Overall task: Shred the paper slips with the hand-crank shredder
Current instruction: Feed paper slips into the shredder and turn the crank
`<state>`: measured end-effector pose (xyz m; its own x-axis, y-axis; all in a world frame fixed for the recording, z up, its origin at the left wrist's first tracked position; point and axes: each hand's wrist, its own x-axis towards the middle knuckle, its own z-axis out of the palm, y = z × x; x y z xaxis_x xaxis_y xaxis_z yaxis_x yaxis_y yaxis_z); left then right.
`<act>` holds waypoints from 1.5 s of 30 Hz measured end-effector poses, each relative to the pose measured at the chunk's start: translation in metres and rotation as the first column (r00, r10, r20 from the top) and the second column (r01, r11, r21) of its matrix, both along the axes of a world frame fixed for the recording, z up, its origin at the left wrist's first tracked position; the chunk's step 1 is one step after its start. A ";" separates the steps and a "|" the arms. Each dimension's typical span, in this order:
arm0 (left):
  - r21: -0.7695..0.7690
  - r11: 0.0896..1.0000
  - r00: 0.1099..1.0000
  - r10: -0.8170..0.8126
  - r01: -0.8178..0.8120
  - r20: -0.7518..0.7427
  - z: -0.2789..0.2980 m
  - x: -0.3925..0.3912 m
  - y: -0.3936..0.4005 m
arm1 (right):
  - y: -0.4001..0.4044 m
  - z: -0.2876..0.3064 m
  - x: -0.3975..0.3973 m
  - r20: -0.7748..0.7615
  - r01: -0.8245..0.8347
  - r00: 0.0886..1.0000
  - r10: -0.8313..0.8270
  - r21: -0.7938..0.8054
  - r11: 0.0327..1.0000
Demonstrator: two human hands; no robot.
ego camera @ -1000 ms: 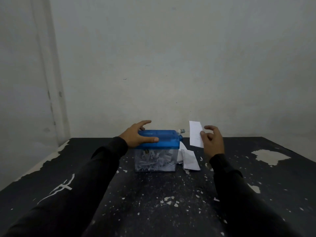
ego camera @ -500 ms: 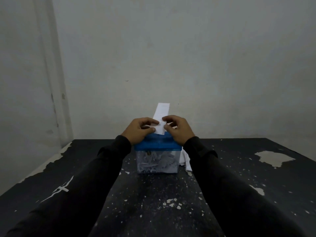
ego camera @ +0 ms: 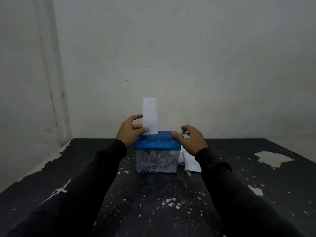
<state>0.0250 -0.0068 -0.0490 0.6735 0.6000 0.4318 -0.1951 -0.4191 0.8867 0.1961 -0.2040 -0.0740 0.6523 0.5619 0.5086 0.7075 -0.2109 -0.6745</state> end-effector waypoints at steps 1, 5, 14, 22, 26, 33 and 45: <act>0.004 1.000 1.000 -0.006 0.006 -0.001 -0.001 0.000 0.001 | -0.001 -0.002 0.000 -0.010 -0.009 1.000 0.009 0.002 1.000; 0.062 0.998 0.999 0.022 -0.020 -0.027 -0.006 0.004 0.005 | -0.003 -0.001 0.000 0.017 -0.005 1.000 0.006 -0.077 0.997; 0.184 0.979 0.995 0.090 -0.083 -0.031 -0.010 0.006 0.006 | -0.003 0.008 0.004 0.048 0.003 0.999 0.015 -0.339 0.941; 0.244 0.963 0.991 0.128 -0.115 -0.039 -0.014 0.007 0.006 | -0.003 0.021 -0.002 -0.016 -0.008 1.000 0.001 -0.472 0.881; 0.290 0.947 0.988 0.153 -0.140 -0.022 -0.019 0.008 0.006 | -0.003 0.021 -0.004 -0.028 -0.020 1.000 0.006 -0.504 0.863; 0.365 0.925 0.992 0.125 -0.107 -0.027 -0.023 0.011 0.003 | -0.011 0.016 -0.003 -0.155 -0.033 0.987 -0.037 -0.425 0.905; 0.210 0.945 0.900 -0.147 0.250 -0.410 -0.002 0.013 -0.001 | -0.018 0.014 -0.015 -0.136 0.080 0.984 -0.111 -0.216 0.973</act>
<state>0.0378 -0.0083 -0.0507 0.9102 0.3420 0.2335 0.0355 -0.6263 0.7788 0.1807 -0.2216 -0.0596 0.7668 0.5768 0.2816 0.5740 -0.4200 -0.7029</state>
